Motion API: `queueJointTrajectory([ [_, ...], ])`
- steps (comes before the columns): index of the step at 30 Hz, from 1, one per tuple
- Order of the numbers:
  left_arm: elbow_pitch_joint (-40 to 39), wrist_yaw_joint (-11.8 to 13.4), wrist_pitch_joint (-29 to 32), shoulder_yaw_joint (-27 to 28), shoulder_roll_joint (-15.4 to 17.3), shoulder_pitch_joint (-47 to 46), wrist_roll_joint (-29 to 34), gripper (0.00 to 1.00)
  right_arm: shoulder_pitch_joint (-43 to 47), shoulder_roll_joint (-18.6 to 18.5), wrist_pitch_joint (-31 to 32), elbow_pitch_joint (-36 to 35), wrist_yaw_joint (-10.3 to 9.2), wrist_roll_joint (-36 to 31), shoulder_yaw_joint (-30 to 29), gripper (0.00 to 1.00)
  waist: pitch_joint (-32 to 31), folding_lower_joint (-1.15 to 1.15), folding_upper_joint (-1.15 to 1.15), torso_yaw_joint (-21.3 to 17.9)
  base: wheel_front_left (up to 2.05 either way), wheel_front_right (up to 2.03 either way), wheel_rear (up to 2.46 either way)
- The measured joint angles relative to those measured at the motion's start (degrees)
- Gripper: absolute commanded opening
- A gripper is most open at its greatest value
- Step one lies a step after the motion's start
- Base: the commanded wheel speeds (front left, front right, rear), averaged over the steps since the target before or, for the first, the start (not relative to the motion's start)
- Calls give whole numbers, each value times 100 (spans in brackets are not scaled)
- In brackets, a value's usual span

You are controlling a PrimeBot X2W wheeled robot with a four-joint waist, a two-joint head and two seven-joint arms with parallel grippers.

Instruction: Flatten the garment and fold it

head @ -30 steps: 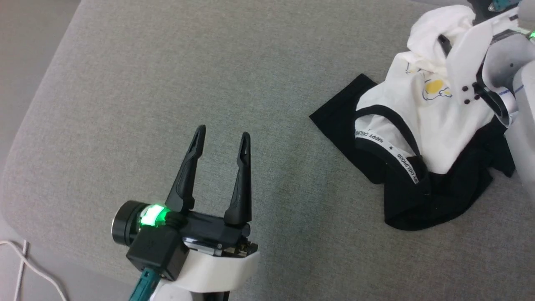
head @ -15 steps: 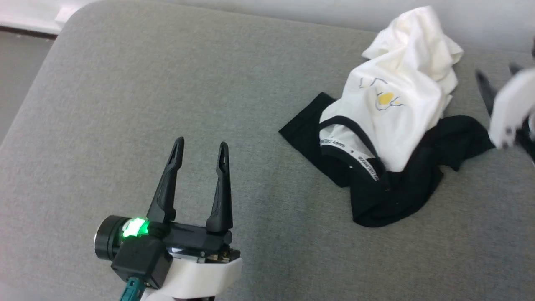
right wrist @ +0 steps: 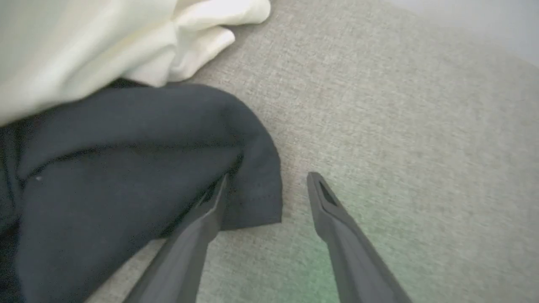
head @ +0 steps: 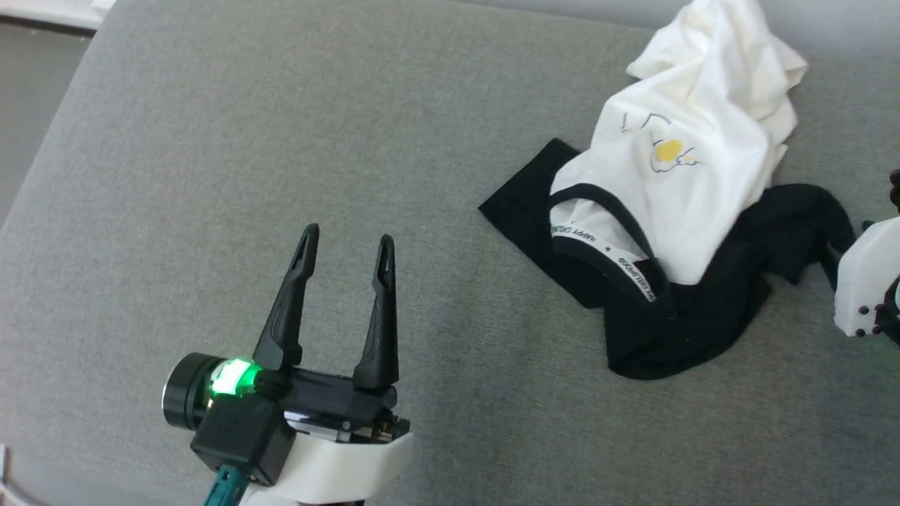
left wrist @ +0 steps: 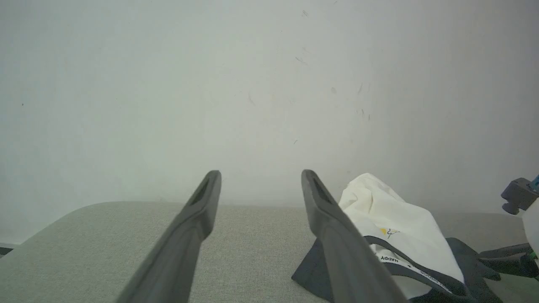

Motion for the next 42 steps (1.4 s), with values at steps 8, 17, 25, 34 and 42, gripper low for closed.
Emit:
queueJointTrajectory([
  [8, 31, 24, 0, -33, 1, -24, 16, 100, -214, -97, 101, 42, 0, 138, 198, 0, 245, 1, 0, 217, 0, 0, 0],
  [17, 122, 24, 0, 100, 1, -15, 22, 100, -254, -114, 13, -748, 0, 132, 471, 0, 1, 1, 0, -13, 0, 0, 0],
  [25, 176, 52, 0, 480, 0, 293, 69, 100, 58, -799, 259, -2134, 1, 25, -196, 0, -516, -1, 0, -540, 0, 0, 0],
  [34, 97, -47, 0, 682, 9, 508, 222, 100, 2320, -979, 459, -2655, 1, -495, -2365, 0, -969, -2, 0, -1074, 0, 0, 0],
  [42, 155, -162, 0, 716, 85, 513, 310, 100, 3640, -270, -179, -1738, 2, -1255, -3011, 0, -970, -1, 0, -1001, 0, 0, 0],
])
